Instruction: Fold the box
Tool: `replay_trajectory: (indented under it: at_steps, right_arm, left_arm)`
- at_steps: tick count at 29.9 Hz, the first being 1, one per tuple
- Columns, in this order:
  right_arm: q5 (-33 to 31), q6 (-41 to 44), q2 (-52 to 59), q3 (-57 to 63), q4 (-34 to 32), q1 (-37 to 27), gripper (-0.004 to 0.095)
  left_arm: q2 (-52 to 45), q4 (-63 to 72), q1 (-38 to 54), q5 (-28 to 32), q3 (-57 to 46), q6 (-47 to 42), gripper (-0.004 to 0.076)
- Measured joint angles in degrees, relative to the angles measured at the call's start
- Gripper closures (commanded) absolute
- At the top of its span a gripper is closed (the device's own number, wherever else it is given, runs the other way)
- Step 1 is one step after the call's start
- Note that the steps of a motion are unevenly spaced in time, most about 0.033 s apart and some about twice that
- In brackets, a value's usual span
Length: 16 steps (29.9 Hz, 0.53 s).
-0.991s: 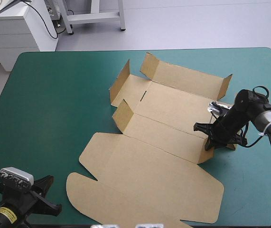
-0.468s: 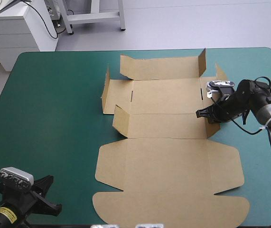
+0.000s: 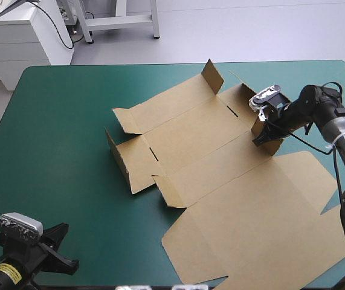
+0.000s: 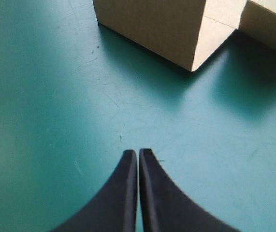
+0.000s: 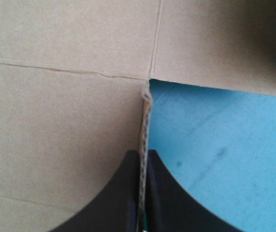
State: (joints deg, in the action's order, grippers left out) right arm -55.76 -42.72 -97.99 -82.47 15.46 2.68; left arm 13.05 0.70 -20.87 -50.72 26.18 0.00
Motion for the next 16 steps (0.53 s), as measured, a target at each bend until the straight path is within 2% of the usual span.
replay_trajectory:
  at_steps: [7,16]
  right_arm:
    - [1.17,-6.20,-4.19,-7.07,0.15,5.30,0.0924]
    - [3.98,-15.38,-7.92,-14.67,0.52,17.64,0.0924]
  left_arm:
    - [0.00,0.00,0.00,0.00,0.00,0.00,0.0731]
    - [0.00,0.00,0.00,0.00,0.00,0.00,0.0731]
